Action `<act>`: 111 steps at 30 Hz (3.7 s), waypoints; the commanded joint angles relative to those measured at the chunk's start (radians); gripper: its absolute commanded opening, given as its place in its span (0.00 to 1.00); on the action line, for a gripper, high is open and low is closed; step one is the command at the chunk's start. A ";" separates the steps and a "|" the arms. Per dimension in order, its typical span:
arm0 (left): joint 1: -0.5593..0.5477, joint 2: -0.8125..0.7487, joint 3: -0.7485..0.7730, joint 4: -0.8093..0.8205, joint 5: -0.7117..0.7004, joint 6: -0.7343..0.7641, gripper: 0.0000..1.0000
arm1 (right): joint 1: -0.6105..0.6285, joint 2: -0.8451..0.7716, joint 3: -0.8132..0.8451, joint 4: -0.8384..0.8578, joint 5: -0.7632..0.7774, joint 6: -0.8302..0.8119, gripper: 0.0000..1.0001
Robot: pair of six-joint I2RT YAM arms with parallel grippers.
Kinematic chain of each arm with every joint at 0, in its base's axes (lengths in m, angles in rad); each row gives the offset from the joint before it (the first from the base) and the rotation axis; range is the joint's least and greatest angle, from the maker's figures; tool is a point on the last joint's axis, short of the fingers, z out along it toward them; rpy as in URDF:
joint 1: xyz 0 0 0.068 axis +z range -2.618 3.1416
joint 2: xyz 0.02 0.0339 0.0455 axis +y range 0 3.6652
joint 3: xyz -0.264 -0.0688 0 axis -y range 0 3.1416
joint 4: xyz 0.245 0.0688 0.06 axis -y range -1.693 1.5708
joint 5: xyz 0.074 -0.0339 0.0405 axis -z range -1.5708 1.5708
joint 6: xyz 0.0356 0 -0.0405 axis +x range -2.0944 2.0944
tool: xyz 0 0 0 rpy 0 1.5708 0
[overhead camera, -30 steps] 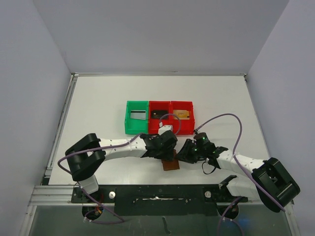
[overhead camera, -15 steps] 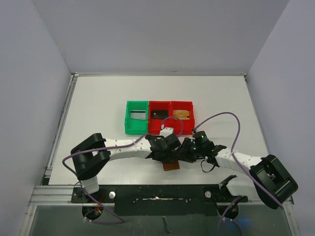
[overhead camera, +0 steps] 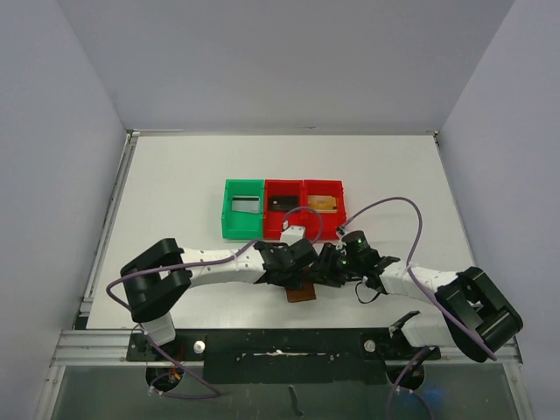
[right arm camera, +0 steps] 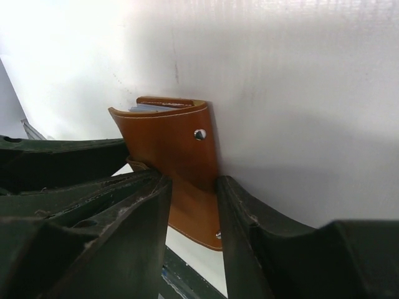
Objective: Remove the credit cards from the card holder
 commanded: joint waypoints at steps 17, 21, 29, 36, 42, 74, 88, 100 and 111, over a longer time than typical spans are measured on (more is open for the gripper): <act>0.109 -0.190 -0.347 0.567 0.321 -0.004 0.08 | 0.031 -0.024 0.019 -0.011 -0.025 -0.142 0.60; 0.115 -0.208 -0.386 0.645 0.352 -0.012 0.08 | 0.031 -0.024 -0.001 0.043 -0.042 -0.097 0.59; 0.144 -0.243 -0.450 0.748 0.398 -0.046 0.08 | 0.026 -0.081 -0.060 0.177 -0.084 -0.031 0.39; 0.160 -0.255 -0.499 0.848 0.446 -0.082 0.07 | 0.005 -0.121 -0.078 0.220 -0.119 -0.001 0.26; 0.185 -0.274 -0.532 0.924 0.491 -0.108 0.07 | -0.023 -0.135 -0.125 0.282 -0.137 0.030 0.17; 0.123 -0.216 -0.256 0.384 0.295 0.011 0.54 | -0.052 -0.177 -0.067 0.079 -0.052 0.004 0.09; 0.081 -0.075 -0.141 0.140 0.108 -0.006 0.42 | -0.053 -0.177 -0.016 0.015 -0.051 -0.026 0.09; 0.095 -0.137 -0.228 0.082 0.034 -0.068 0.32 | -0.053 -0.165 -0.013 -0.006 -0.044 -0.032 0.09; 0.109 -0.161 -0.222 0.061 0.003 -0.088 0.31 | -0.053 -0.148 -0.007 -0.004 -0.051 -0.038 0.09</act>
